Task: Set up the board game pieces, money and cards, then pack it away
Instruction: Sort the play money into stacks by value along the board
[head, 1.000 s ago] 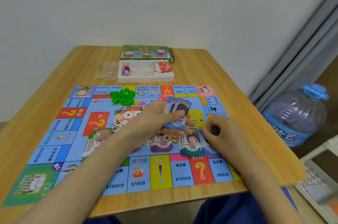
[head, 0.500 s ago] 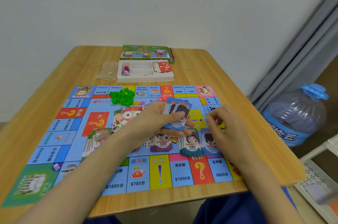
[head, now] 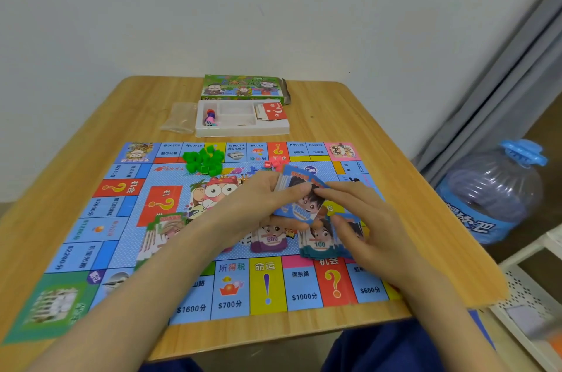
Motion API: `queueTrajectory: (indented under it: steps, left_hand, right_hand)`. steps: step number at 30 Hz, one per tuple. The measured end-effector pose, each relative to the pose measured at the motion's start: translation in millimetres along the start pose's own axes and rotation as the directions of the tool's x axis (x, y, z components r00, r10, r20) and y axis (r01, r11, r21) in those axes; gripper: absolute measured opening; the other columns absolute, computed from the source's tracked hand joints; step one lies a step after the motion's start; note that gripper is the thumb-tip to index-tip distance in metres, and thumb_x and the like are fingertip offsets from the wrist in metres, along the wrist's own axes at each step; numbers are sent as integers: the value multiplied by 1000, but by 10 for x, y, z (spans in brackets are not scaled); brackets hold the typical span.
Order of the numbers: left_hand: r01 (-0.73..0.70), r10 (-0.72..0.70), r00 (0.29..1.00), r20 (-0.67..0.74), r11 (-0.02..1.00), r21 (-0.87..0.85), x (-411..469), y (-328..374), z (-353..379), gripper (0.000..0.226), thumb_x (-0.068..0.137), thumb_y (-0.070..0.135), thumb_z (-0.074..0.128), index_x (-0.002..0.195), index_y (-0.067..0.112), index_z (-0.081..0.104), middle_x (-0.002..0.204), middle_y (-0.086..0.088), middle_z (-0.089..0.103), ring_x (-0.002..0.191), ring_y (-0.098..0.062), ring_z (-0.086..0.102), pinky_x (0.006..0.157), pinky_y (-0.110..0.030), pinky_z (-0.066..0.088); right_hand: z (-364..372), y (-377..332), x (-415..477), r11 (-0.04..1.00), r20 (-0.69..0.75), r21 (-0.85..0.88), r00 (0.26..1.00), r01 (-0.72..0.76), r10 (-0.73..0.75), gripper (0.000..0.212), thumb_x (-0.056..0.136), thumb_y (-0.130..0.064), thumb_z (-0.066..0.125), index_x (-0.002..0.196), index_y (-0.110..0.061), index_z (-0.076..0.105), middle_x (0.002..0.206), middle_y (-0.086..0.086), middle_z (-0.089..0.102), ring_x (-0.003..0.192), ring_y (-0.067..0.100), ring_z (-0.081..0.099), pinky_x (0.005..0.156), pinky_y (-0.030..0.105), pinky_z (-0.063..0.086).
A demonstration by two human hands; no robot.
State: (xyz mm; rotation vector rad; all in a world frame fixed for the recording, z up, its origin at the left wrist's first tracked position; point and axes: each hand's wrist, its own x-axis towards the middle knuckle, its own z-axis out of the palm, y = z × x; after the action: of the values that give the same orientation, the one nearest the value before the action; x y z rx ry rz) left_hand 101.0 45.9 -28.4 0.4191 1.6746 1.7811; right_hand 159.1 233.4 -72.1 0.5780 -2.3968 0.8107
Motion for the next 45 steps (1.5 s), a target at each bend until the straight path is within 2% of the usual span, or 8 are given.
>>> queueTrajectory:
  steps: [5,10,15,18,22,25,28,45]
  left_hand:
    - [48,-47,999,17,998,-50,16,1,-4,17,97,6,46,105,9,61,88,-5,75,80,-22,73,65,-28,60]
    - [30,-29,998,54,999,-28,-5,-7,-11,19,97,4,46,108,12,59,90,0,75,81,-20,73,61,-23,58]
    - [-1,4,997,71,999,-45,-11,-2,-12,22,96,3,46,109,15,59,95,-5,75,86,-21,72,62,-22,58]
    - [-13,15,999,44,999,-46,-7,-6,-26,21,96,4,47,109,14,59,96,-6,75,87,-22,72,63,-22,58]
    - [-18,20,999,35,999,-39,-9,-5,-28,20,96,4,47,108,13,59,95,-7,75,86,-23,72,61,-21,57]
    - [-20,21,999,34,999,-43,-15,-2,-30,19,96,3,47,107,13,60,95,-7,75,85,-23,73,60,-20,57]
    - [-18,20,999,36,999,-48,-21,5,-28,19,96,3,47,107,12,59,96,-8,75,86,-23,73,59,-20,56]
    - [-12,14,999,35,999,-38,-17,4,-30,20,95,3,49,110,12,59,97,-8,74,85,-23,73,60,-21,57]
  right_hand:
    - [-17,-11,20,999,-91,-32,995,25,-28,41,98,-36,40,112,-9,65,110,-10,57,105,-3,51,92,10,40]
    - [-65,-18,35,999,-237,-4,971,-33,31,23,88,-24,54,90,-7,69,91,-11,63,86,2,59,77,12,46]
    - [-110,-48,50,961,-289,190,924,-201,250,8,81,-34,61,78,-28,58,77,-13,63,72,4,57,66,13,44]
    - [-112,-51,58,902,-290,298,871,-312,397,16,86,-16,66,80,-27,56,80,-13,61,72,8,58,62,24,49]
    - [-112,-90,71,827,-146,382,857,-412,494,19,92,-8,54,89,-26,52,79,-20,65,73,1,64,52,18,49]
    - [-77,-86,66,835,-10,271,866,-478,499,20,94,-11,53,87,-30,52,80,-10,65,71,10,63,54,28,51]
    - [-78,-67,70,856,-3,189,872,-481,490,21,91,-12,59,73,-24,58,62,-2,62,58,10,56,54,19,44]
    - [-39,17,57,836,69,-95,835,-540,546,14,89,-22,62,78,-21,56,67,-6,58,60,2,51,57,14,40]
